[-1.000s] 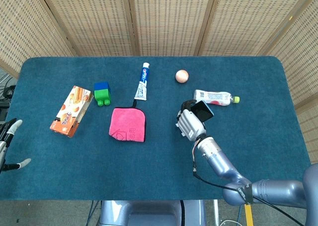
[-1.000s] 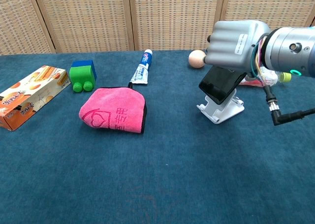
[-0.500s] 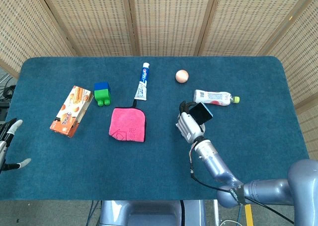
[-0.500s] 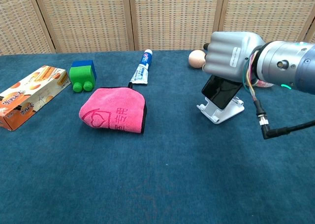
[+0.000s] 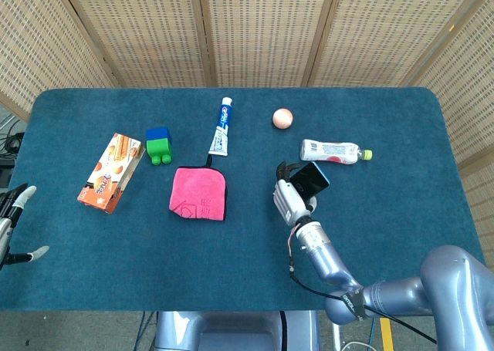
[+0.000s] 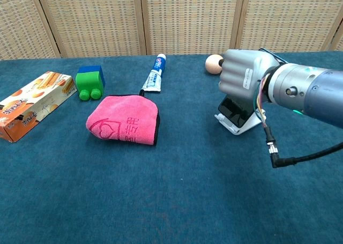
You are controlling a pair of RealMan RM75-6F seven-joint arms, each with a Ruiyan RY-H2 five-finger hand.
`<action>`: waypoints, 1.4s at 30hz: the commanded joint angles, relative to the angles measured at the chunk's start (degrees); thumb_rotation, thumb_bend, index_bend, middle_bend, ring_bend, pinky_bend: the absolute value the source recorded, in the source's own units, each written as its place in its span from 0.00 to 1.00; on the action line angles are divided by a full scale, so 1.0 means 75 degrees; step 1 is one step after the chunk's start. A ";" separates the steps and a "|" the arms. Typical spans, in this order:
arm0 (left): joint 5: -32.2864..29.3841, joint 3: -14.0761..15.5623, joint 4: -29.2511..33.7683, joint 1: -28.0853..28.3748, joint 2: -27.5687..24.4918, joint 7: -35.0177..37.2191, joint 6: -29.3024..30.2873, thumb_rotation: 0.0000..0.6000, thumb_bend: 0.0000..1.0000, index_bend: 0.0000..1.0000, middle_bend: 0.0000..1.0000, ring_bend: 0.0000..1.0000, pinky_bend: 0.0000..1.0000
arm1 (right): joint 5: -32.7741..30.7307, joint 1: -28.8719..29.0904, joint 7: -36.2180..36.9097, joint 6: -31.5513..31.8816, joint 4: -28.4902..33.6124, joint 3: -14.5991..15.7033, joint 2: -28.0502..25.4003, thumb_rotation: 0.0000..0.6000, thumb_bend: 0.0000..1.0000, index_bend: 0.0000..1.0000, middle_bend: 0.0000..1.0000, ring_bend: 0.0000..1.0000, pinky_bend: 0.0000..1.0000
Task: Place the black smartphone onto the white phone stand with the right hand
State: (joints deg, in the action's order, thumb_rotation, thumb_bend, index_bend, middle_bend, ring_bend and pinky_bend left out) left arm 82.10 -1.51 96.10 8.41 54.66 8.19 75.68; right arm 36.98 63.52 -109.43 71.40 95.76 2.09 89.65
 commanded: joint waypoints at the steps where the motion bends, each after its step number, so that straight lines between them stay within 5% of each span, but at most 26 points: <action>1: -0.0008 -0.0002 0.0009 0.0000 -0.0005 -0.0003 -0.0002 1.00 0.00 0.00 0.00 0.00 0.00 | -0.0101 0.0064 -0.0243 0.0310 -0.0134 0.0088 0.0240 1.00 0.52 0.42 0.26 0.16 0.35; 14: -0.0036 -0.0007 0.0027 0.0012 -0.0025 0.0030 -0.0029 1.00 0.00 0.00 0.00 0.00 0.00 | -0.0001 0.0159 -0.1217 0.1240 -0.0383 0.0426 0.1051 1.00 0.52 0.42 0.24 0.16 0.35; 31: -0.0026 -0.0001 0.0023 0.0013 -0.0074 0.0182 -0.0047 1.00 0.00 0.00 0.00 0.00 0.00 | -0.0044 0.0118 -0.1501 0.1363 -0.0769 0.0505 0.1516 1.00 0.52 0.42 0.23 0.16 0.35; 36: -0.0031 -0.0002 0.0038 0.0006 -0.0081 0.0187 -0.0035 1.00 0.00 0.00 0.00 0.00 0.00 | 0.0043 0.0092 -0.1461 0.1421 -0.0790 0.0506 0.1524 1.00 0.52 0.19 0.12 0.12 0.35; 42: -0.0036 0.0002 0.0039 0.0011 -0.0078 0.0169 -0.0048 1.00 0.00 0.00 0.00 0.00 0.00 | 0.0088 0.0061 -0.1481 0.1486 -0.0834 0.0503 0.1493 1.00 0.52 0.12 0.05 0.09 0.35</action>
State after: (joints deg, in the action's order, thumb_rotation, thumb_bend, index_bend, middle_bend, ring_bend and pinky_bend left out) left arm 81.83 -1.49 96.40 8.49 54.08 9.46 75.32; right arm 37.65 63.98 -120.53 82.54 89.51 5.86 100.86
